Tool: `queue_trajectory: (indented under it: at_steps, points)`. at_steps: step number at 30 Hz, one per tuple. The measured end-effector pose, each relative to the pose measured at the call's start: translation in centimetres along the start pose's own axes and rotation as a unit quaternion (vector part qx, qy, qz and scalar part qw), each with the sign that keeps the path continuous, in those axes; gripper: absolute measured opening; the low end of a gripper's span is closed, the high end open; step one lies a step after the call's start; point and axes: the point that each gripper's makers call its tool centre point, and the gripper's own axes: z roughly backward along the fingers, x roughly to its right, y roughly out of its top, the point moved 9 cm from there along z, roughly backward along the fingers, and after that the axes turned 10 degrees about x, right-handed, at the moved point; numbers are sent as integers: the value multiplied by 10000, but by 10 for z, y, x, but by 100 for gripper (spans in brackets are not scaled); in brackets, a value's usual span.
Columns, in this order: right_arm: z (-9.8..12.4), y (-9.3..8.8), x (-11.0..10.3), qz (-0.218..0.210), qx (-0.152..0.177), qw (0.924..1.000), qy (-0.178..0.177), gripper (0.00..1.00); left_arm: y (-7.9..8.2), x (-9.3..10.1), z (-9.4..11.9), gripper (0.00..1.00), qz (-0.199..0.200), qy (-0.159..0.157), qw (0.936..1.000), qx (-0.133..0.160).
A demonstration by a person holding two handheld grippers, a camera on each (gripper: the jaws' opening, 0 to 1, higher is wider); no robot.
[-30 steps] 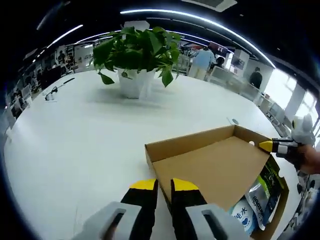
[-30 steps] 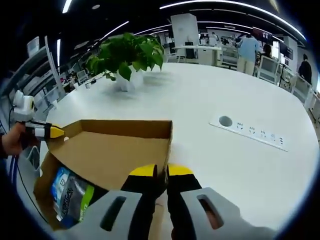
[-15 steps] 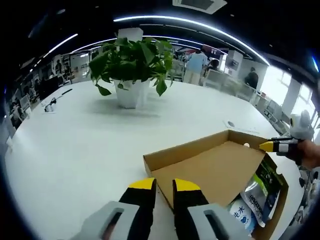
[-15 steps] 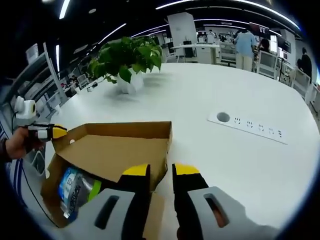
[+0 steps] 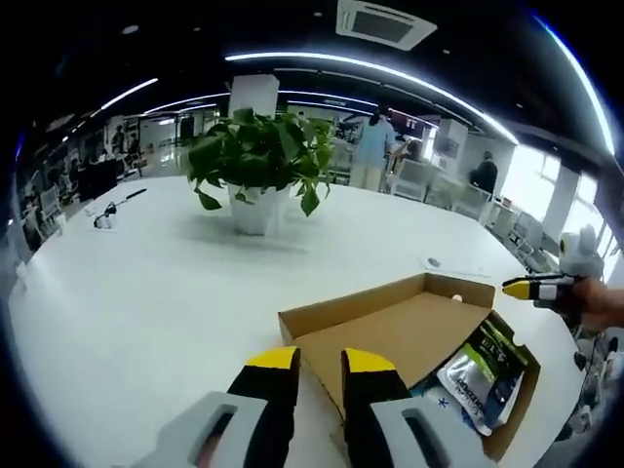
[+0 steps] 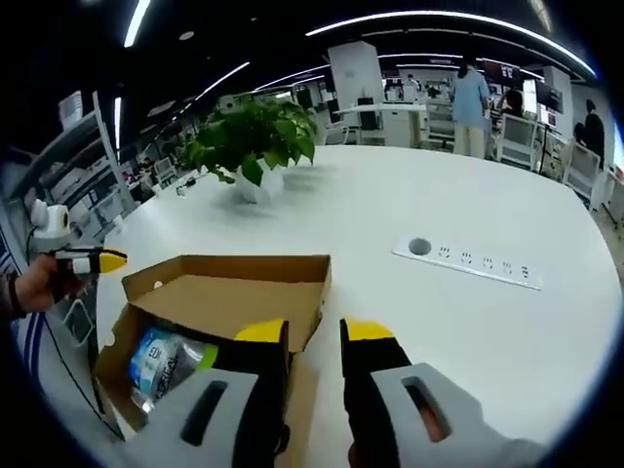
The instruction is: Operate the shoe box by opening the lid, removing the specified soft item, and placing it in the target area until the item is outside and the box remains undamaged.
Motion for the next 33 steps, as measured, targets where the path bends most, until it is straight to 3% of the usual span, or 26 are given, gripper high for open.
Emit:
queue_trajectory:
  at_steps: [8,18,33]
  points:
    - [30,-17,-9,-119,26,9999,92,22,-15,12,31,18,52,-111,9999,10]
    - [63,-42,-27,-99,84,9997,204,23,-37,41,57,18,64,-342,9993,-128]
    - [96,-65,-33,-199,194,9995,139,23,-66,81,55,20,164,-789,9955,-495]
